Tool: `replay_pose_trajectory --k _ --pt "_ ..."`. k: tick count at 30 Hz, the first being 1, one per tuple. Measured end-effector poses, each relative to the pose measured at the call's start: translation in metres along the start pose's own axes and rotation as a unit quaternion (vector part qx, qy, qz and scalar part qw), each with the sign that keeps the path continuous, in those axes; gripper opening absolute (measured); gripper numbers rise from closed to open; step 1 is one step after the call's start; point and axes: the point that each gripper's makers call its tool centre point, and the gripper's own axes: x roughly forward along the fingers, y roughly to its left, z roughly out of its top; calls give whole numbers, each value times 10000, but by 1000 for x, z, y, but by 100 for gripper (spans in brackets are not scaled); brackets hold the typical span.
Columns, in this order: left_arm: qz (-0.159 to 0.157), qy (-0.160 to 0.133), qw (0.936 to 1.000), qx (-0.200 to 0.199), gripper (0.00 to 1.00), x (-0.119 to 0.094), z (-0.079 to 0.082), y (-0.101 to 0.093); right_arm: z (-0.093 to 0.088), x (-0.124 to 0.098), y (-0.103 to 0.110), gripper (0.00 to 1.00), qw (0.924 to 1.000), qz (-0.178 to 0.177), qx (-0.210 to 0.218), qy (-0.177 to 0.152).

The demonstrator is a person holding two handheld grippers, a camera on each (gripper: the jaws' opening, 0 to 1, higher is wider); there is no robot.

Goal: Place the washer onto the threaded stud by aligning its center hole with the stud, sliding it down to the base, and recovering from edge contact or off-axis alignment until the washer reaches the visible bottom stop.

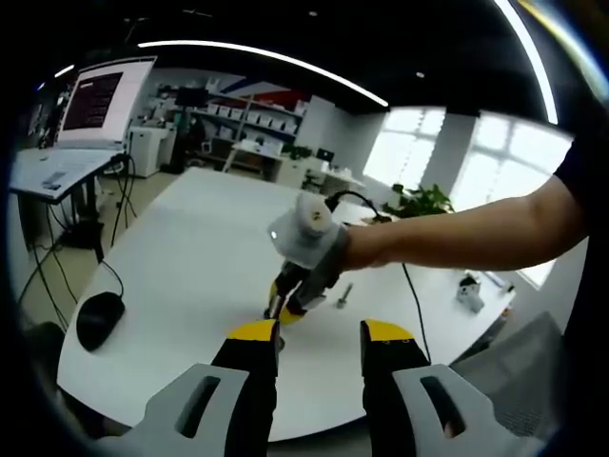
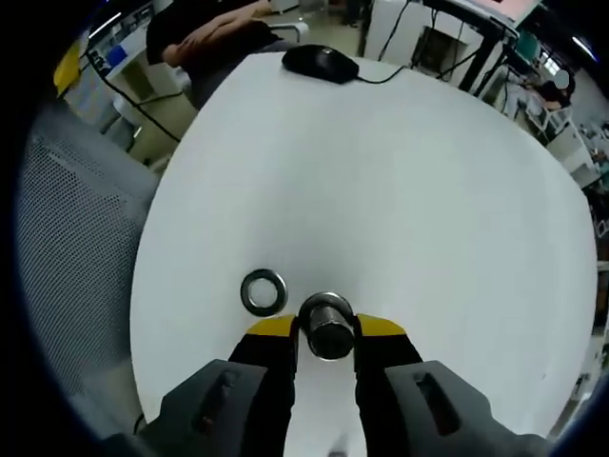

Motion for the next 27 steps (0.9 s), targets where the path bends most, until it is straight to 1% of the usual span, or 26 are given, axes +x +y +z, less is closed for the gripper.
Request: replay_pose_trajectory --k 2,3,7,13,15,16,17,22,26,27 --pt "-4 -7 10000 -2 32 0 0 0 0 -1 0 25 9999 -14 121 -27" --pt "-4 -6 10000 -4 32 0 0 0 1 -1 -1 25 9998 -54 184 -98" --pt "-13 -10 10000 3 32 0 0 0 4 -8 6 27 9981 5 523 -336" --pt "-16 -23 10000 0 32 0 1 0 1 -17 12 29 9956 -138 766 -519" --pt "-17 -26 10000 3 32 0 1 0 -1 -20 15 29 9931 -177 960 -646" --pt "-18 -35 10000 3 32 -1 1 -1 0 -22 13 29 9899 -309 1118 -810" --pt "-17 -41 10000 0 32 -1 1 -1 1 -22 13 28 9883 -350 1189 -891" --pt "-20 -40 10000 -6 31 0 2 -1 -1 -23 21 28 9816 -431 1467 -1145" --pt "-26 -35 10000 -6 31 0 1 -1 -2 -17 25 28 9814 -431 1479 -1144" --pt "-28 -30 10000 -4 31 0 1 -1 -2 -14 27 28 9808 -388 1537 -1138"
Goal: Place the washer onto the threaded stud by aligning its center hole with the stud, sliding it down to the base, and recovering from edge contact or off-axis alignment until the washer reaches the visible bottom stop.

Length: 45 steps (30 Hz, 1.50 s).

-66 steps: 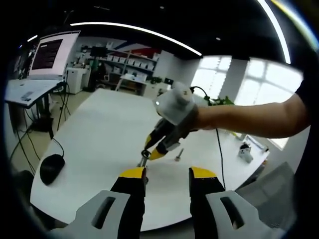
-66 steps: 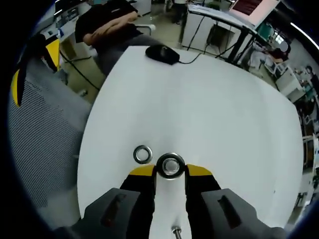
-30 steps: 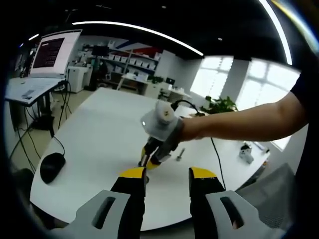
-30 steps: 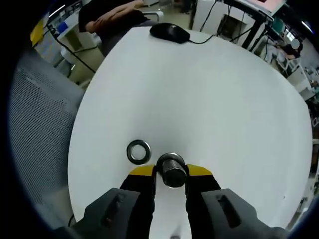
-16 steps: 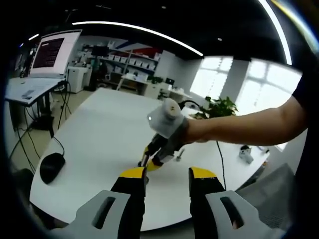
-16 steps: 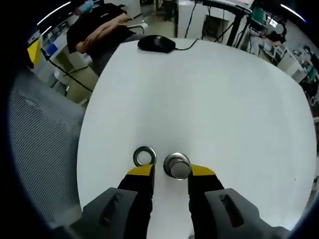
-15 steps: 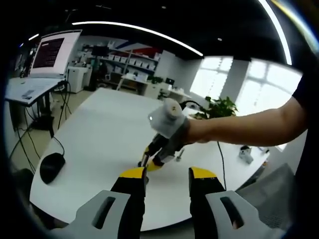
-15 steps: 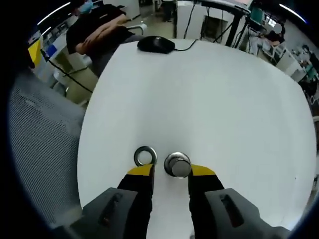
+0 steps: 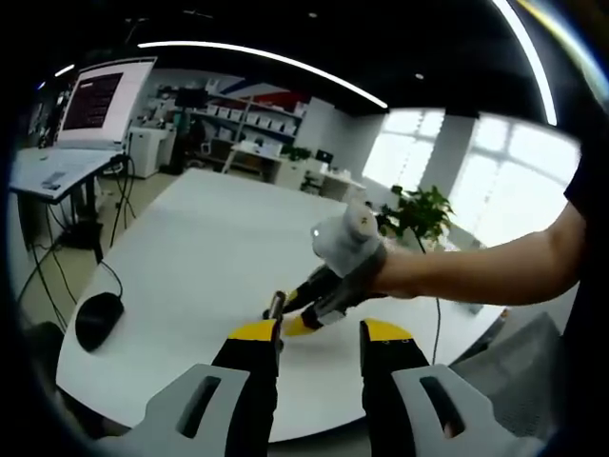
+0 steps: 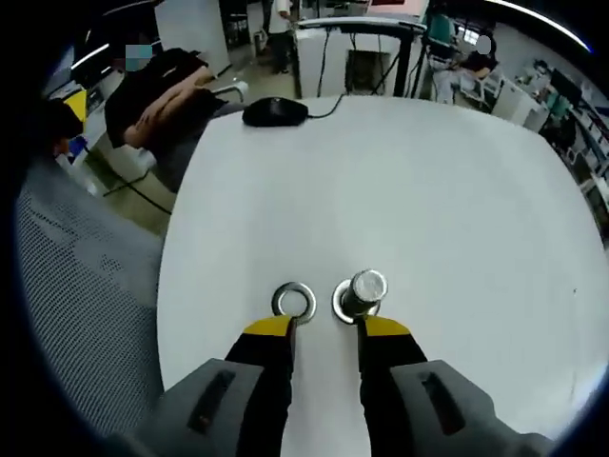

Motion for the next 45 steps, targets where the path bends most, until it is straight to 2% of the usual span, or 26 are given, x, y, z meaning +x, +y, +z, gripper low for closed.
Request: replay_pose_trajectory --k 5,16,19,24,25,26,27,29,30,32,38,45 --pt "-4 8 10000 -6 31 0 0 0 -5 6 9 28 10000 86 -3 46" --pt "-18 23 10000 7 31 0 -1 -1 -1 22 27 29 9996 273 -33 74" --pt "-27 24 10000 13 30 0 -1 -1 2 26 28 28 9990 247 -376 10" --pt "-29 4 10000 8 30 0 0 -1 4 28 31 28 9985 192 -504 90" --pt "-29 -1 10000 6 30 0 0 -1 2 27 26 26 9952 64 -957 196" --pt "-46 -17 10000 -10 30 0 0 -2 7 28 30 26 9937 113 -1110 82" --pt "-53 -26 10000 -17 30 0 1 -2 5 28 32 25 9957 102 -898 175" --pt "-50 -8 10000 0 30 0 0 -2 5 27 30 25 9941 128 -1059 185" --pt "-49 2 10000 2 30 0 0 -2 6 27 28 24 9949 129 -985 176" --pt "-48 -8 10000 4 30 0 0 -2 6 27 27 23 9967 157 -796 69" --pt "-50 -13 10000 -14 30 0 0 -2 5 22 29 23 9978 174 -634 -53" --pt "-41 -14 10000 -24 30 0 0 -2 14 9 31 23 9982 187 -448 -341"
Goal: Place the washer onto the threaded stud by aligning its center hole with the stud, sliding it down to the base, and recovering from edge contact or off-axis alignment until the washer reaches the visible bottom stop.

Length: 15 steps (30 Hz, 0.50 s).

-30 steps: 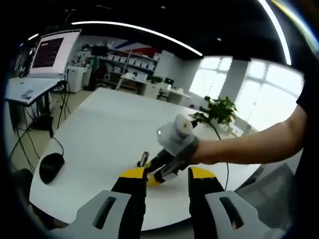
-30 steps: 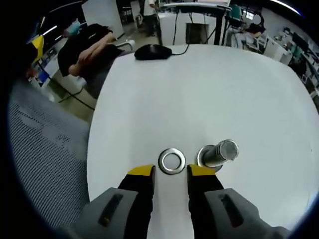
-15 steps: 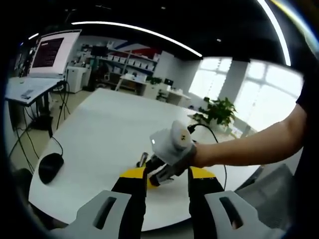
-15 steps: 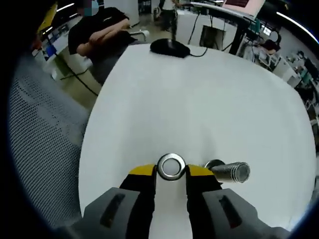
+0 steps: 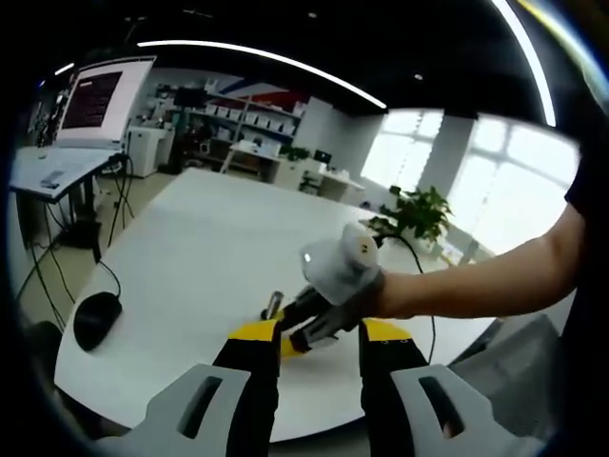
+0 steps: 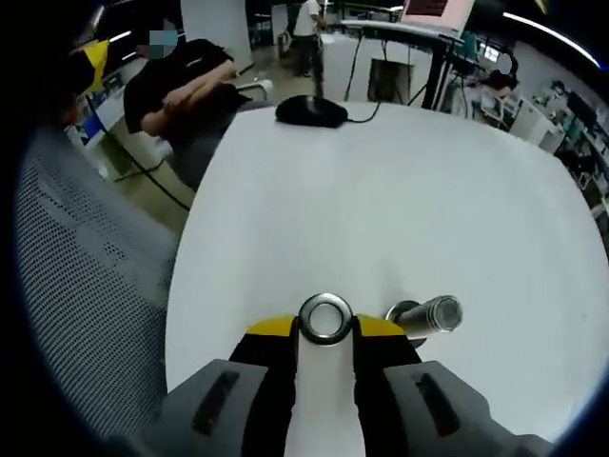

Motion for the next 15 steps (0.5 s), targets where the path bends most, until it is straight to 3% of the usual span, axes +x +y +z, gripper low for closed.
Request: replay_pose_trajectory --k 15 --pt "4 21 10000 -4 30 0 -1 0 17 -47 -3 23 9996 16 -177 -218"
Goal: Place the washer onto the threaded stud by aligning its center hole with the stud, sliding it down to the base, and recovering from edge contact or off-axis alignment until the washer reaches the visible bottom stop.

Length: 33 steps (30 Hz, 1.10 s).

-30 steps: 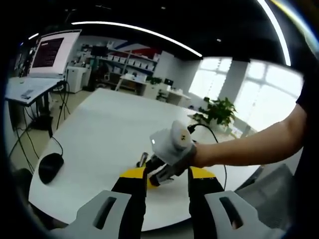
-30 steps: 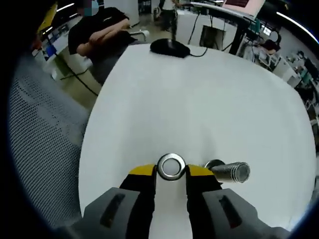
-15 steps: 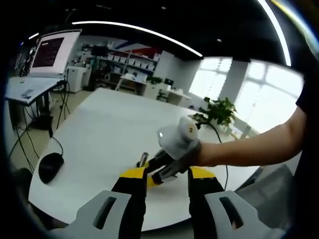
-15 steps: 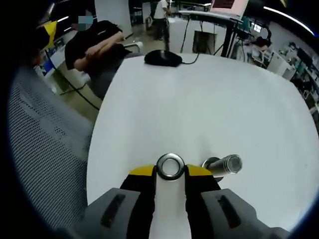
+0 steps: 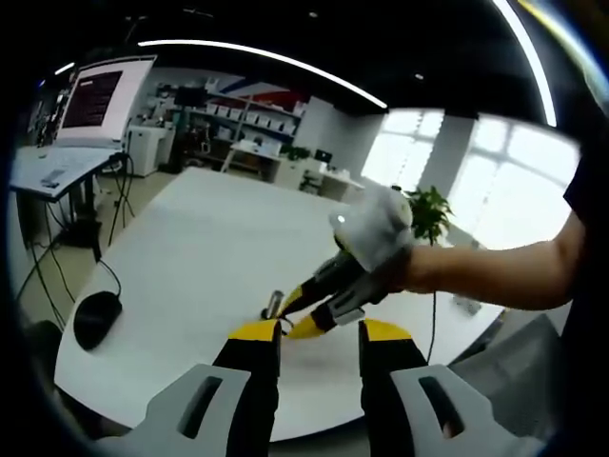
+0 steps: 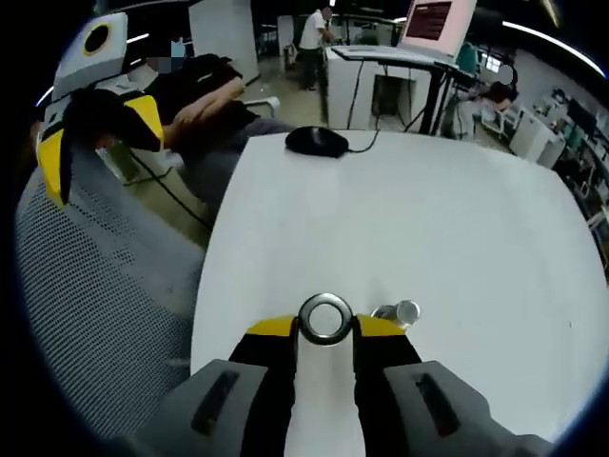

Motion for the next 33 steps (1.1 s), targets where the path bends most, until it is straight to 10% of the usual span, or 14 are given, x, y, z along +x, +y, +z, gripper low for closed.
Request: replay_pose_trajectory --k 17,33 --pt "6 -75 10000 -2 31 -1 3 1 9 -16 -37 23 9938 -744 -803 190" --pt "-1 -43 10000 1 31 0 2 0 0 5 -50 23 9938 -707 -709 487"
